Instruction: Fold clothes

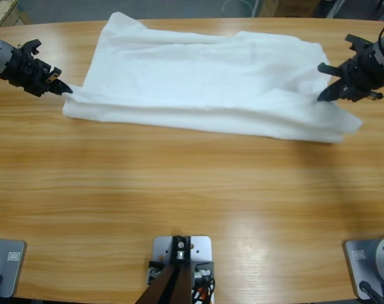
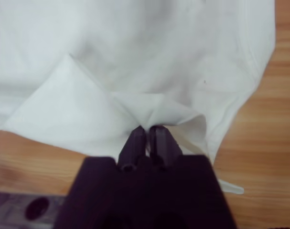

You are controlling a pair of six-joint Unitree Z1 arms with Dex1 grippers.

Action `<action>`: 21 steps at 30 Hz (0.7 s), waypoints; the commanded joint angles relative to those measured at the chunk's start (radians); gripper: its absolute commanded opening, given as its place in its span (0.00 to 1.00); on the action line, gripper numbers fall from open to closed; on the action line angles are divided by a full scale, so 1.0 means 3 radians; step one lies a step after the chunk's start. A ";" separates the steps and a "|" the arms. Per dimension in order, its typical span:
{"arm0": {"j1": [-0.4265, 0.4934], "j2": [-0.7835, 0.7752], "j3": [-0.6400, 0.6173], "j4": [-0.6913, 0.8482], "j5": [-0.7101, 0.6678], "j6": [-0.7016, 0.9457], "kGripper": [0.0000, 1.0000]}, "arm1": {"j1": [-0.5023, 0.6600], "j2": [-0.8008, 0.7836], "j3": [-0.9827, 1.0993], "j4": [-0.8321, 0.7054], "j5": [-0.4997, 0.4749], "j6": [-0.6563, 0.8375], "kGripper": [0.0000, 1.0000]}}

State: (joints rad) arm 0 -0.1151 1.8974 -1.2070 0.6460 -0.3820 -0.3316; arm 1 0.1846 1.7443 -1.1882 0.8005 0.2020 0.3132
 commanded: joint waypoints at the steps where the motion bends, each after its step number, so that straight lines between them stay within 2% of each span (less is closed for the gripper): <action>1: 0.0031 0.0363 -0.0145 0.0052 -0.0018 0.0047 0.00 | -0.0063 0.0342 -0.0167 -0.0009 -0.0039 -0.0075 0.00; 2: 0.0035 0.0387 -0.0167 0.0062 -0.0020 0.0047 0.02 | -0.0063 0.0361 -0.0171 -0.0009 -0.0039 -0.0078 0.00; 4: 0.0051 0.0420 -0.0212 0.0114 -0.0020 0.0047 0.43 | -0.0063 0.0388 -0.0171 -0.0015 -0.0035 -0.0078 0.00; 5: 0.0063 0.0435 -0.0236 0.0133 -0.0020 0.0049 0.49 | -0.0063 0.0398 -0.0171 -0.0015 -0.0039 -0.0078 0.00; 15: 0.0195 0.0593 -0.0483 0.0342 -0.0053 0.0115 0.51 | -0.0093 0.0460 -0.0216 -0.0012 -0.0044 -0.0103 0.00; 21: 0.0195 0.0514 -0.0380 0.0405 -0.0050 0.0147 0.51 | -0.0109 0.0447 -0.0227 -0.0004 -0.0039 -0.0108 0.00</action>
State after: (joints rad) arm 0 -0.0645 2.0161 -1.3466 0.7419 -0.3824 -0.3064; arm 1 0.1768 1.8367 -1.2575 0.8005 0.1988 0.2924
